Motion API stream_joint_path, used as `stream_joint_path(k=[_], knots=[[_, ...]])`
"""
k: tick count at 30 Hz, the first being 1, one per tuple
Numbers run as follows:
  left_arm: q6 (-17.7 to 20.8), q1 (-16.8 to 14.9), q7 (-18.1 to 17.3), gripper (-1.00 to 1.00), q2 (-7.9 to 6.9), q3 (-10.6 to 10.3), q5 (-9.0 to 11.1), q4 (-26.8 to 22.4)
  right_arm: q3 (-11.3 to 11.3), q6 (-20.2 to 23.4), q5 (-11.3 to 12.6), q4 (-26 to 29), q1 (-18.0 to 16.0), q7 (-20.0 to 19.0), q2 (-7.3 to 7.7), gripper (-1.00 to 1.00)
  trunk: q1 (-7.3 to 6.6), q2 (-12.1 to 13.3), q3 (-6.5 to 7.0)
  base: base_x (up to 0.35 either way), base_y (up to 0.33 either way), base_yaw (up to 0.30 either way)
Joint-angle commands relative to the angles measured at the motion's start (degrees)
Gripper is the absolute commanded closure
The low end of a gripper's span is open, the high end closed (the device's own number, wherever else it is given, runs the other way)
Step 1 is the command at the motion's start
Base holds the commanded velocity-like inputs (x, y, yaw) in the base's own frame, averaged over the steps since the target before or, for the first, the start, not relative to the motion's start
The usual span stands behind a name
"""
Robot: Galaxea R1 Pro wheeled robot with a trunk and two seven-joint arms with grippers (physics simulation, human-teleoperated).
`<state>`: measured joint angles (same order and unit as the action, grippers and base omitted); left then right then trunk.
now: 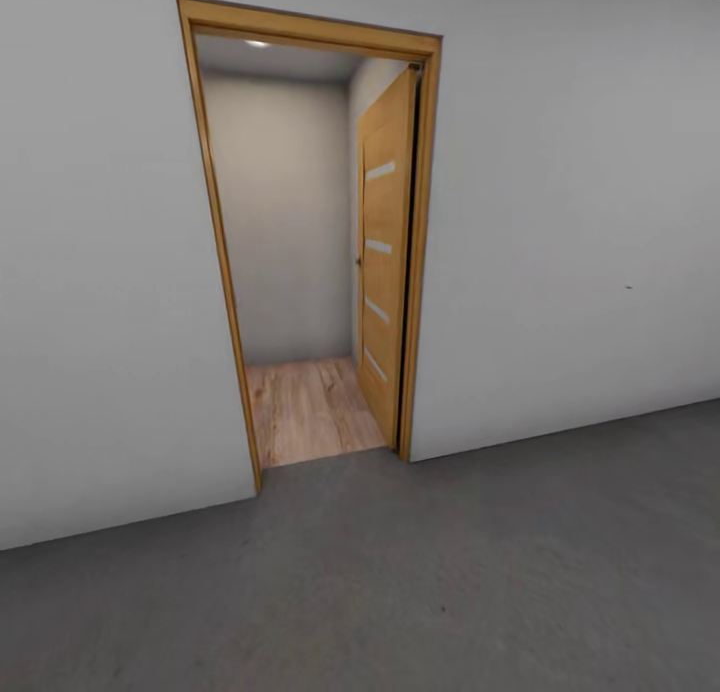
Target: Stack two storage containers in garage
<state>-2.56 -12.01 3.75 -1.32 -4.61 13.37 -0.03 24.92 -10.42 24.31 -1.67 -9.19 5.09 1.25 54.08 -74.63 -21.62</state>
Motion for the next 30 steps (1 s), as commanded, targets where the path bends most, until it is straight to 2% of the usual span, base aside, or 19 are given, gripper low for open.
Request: stream_joint_path(k=[1,30], knots=[[-0.2,0.0,0.1,-1.0,0.01,-0.5,0.5,0.0,0.5,-0.3,0.4,-0.2,-0.1,0.0,-0.03,-1.0,0.03,0.0,-0.06,0.323,0.0,0.0],[-0.2,0.0,0.1,-1.0,-0.02,-0.5,0.5,0.0,0.5,-0.3,0.5,-0.2,-0.1,0.0,-0.01,-1.0,0.03,0.0,-0.06,0.323,0.0,0.0]])
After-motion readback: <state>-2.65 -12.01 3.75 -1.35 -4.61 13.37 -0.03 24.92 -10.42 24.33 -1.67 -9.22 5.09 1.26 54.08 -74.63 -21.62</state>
